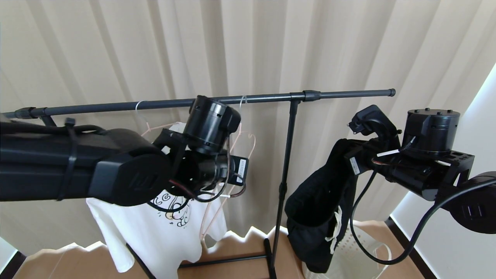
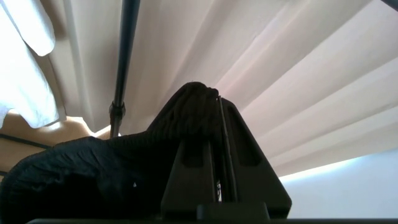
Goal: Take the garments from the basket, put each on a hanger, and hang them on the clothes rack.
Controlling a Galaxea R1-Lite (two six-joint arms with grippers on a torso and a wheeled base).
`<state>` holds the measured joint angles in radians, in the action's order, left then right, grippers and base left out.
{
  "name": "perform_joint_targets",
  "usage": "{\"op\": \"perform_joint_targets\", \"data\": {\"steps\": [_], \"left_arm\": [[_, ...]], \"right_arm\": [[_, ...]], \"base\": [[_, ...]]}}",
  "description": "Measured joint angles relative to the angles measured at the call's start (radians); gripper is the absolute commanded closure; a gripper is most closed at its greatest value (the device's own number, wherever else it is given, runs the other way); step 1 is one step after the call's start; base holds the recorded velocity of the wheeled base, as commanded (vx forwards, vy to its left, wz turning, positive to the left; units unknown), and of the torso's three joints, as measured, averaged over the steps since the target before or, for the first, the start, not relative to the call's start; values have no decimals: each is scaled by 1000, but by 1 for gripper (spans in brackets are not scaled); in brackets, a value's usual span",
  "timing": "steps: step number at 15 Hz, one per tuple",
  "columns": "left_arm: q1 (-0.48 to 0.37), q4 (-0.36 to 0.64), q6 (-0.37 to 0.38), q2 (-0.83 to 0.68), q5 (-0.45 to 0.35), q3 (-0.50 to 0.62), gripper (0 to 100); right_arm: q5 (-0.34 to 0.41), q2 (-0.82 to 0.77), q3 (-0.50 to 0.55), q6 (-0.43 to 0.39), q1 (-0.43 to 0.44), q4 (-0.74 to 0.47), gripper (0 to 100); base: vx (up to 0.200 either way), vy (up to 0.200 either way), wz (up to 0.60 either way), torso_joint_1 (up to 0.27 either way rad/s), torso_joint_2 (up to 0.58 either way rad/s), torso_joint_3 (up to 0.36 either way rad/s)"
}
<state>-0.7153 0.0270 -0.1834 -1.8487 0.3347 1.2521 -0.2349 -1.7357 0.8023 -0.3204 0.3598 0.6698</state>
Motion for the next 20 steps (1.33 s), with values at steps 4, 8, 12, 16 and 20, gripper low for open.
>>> {"op": "perform_joint_targets", "data": {"steps": [4, 8, 12, 16, 20], "left_arm": [[35, -199, 132, 172, -187, -301, 100], [162, -737, 320, 267, -493, -676, 100], [216, -1189, 381, 222, -597, -861, 100], [187, -1281, 411, 164, -620, -941, 100], [153, -1319, 432, 136, -620, -978, 100]], "right_arm": [[-6, 1, -10, 0, 9, 0, 100], [-6, 7, -18, 0, 11, 12, 100], [-14, 12, -28, 0, 26, 22, 100], [-24, 10, -25, 0, 28, 24, 100], [-40, 4, -11, 0, 28, 23, 100]], "base": [[0, 0, 0, 0, 0, 0], [0, 0, 0, 0, 0, 0], [0, 0, 0, 0, 0, 0], [0, 0, 0, 0, 0, 0], [0, 0, 0, 0, 0, 0]]}}
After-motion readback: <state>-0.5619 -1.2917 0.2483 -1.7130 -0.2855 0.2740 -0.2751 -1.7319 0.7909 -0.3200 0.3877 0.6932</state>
